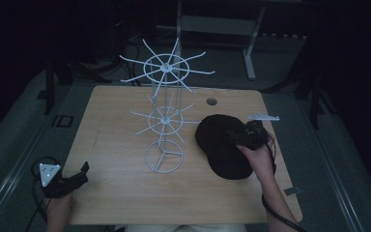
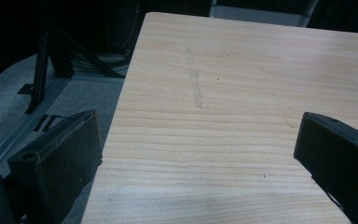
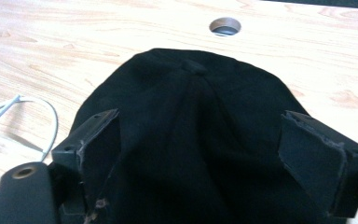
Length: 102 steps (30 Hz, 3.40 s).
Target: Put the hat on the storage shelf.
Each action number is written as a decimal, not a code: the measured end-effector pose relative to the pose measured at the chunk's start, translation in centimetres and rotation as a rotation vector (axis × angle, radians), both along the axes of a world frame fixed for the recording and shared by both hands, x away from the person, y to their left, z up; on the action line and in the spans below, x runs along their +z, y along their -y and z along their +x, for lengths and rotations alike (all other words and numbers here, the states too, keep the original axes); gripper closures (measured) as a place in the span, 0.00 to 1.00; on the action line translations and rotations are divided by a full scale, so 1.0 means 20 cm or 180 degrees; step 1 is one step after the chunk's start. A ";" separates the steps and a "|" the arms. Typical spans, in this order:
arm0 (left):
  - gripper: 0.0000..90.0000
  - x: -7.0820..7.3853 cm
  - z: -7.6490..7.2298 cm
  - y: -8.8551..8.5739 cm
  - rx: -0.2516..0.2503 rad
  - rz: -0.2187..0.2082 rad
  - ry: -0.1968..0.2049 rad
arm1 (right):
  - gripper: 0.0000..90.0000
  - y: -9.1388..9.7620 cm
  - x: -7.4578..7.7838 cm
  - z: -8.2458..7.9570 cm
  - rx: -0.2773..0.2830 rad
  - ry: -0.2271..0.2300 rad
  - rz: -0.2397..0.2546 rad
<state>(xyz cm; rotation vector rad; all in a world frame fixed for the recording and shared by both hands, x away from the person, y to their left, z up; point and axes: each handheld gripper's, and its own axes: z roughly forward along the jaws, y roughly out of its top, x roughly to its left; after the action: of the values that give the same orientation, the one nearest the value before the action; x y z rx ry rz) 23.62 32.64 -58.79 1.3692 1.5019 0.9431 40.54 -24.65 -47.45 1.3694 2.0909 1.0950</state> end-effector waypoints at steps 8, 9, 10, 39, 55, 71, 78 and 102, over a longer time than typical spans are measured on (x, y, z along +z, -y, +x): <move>0.02 0.00 0.00 0.00 -0.0005 -0.0004 -0.0004 | 0.16 -0.09 -0.02 0.14 -0.0025 -0.0124 -0.0158; 0.02 0.00 0.00 0.00 -0.0003 -0.0007 -0.0002 | 0.16 -0.10 -0.03 0.15 -0.0029 -0.0163 -0.0155; 0.02 0.00 0.00 0.00 -0.0002 -0.0008 -0.0003 | 0.16 -0.10 -0.04 0.17 -0.0035 -0.0197 -0.0176; 0.02 0.00 0.00 0.00 0.0021 -0.0023 -0.0023 | 0.94 -0.14 -0.07 0.13 0.0144 0.0051 -0.0470; 0.02 0.00 0.00 0.00 0.0025 -0.0017 -0.0021 | 0.94 -0.01 0.09 0.02 0.0107 0.0396 -0.0339; 0.02 0.00 0.00 0.00 0.0025 -0.0009 -0.0028 | 0.94 0.14 0.34 -0.24 0.0142 0.0899 -0.0069; 0.02 0.00 0.00 0.00 0.0026 -0.0010 -0.0016 | 0.94 0.18 0.49 -0.37 0.0185 0.1136 0.0016; 0.02 0.00 0.00 0.00 0.0032 0.0002 -0.0021 | 0.94 0.17 1.10 -0.71 0.0405 0.2078 0.0266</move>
<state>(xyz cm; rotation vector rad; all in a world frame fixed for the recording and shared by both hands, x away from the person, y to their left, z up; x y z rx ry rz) 23.68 32.63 -58.79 1.3675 1.5147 0.9464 26.30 -28.13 -25.53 0.7617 1.6710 1.4539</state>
